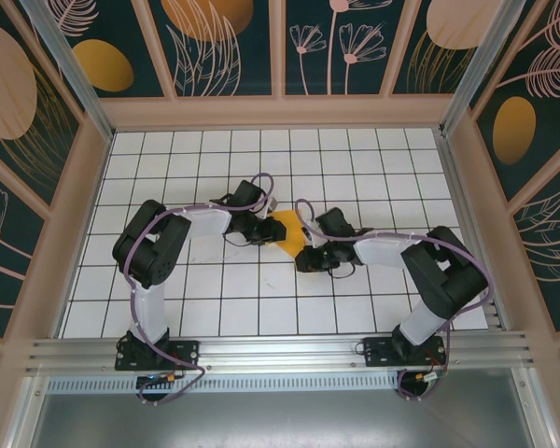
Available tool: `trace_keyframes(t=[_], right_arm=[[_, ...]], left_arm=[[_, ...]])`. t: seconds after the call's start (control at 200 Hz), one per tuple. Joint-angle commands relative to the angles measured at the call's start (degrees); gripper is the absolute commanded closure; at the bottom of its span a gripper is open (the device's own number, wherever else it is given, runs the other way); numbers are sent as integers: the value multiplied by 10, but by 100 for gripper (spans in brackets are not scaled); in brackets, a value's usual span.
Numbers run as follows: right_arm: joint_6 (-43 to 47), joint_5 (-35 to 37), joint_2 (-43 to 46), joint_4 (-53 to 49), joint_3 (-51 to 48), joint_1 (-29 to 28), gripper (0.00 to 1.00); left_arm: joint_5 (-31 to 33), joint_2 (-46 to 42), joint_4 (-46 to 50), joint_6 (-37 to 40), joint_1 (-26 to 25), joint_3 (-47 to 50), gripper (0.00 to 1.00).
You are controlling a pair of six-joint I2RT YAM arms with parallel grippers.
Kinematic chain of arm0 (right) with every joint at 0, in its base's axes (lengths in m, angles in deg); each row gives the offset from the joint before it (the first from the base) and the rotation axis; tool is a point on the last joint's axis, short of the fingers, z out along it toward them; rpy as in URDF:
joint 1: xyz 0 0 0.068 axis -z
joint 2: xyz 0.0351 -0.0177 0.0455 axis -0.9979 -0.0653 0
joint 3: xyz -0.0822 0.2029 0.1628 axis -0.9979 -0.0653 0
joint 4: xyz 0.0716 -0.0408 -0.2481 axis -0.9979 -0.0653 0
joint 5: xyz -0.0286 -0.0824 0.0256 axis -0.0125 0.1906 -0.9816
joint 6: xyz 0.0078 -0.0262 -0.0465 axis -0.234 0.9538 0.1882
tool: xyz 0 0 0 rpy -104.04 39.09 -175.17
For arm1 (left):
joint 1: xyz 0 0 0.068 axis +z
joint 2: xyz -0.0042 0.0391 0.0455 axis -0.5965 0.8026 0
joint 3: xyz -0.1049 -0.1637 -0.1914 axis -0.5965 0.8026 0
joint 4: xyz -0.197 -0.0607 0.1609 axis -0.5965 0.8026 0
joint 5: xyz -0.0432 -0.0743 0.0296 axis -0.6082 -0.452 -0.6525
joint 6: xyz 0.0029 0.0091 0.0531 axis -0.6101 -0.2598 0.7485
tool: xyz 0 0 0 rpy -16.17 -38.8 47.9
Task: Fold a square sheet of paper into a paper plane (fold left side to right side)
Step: Third fold the triangle at the center of the table.
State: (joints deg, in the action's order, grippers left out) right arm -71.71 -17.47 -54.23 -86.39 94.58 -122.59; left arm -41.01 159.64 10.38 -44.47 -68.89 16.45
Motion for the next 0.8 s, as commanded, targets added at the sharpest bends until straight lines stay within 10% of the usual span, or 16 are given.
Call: trace_keyframes(t=[0.0, 0.27, 0.796], right_arm=[[-14, -4, 30, -75, -32, 6, 79], [-13, -43, 97, -89, 23, 9, 79], [-39, 20, -48, -86, 99, 7, 84]], left_arm=[[76, 42, 22, 21, 1, 6, 69], [75, 35, 24, 20, 0, 1, 70], [73, 34, 25, 22, 0, -2, 70]])
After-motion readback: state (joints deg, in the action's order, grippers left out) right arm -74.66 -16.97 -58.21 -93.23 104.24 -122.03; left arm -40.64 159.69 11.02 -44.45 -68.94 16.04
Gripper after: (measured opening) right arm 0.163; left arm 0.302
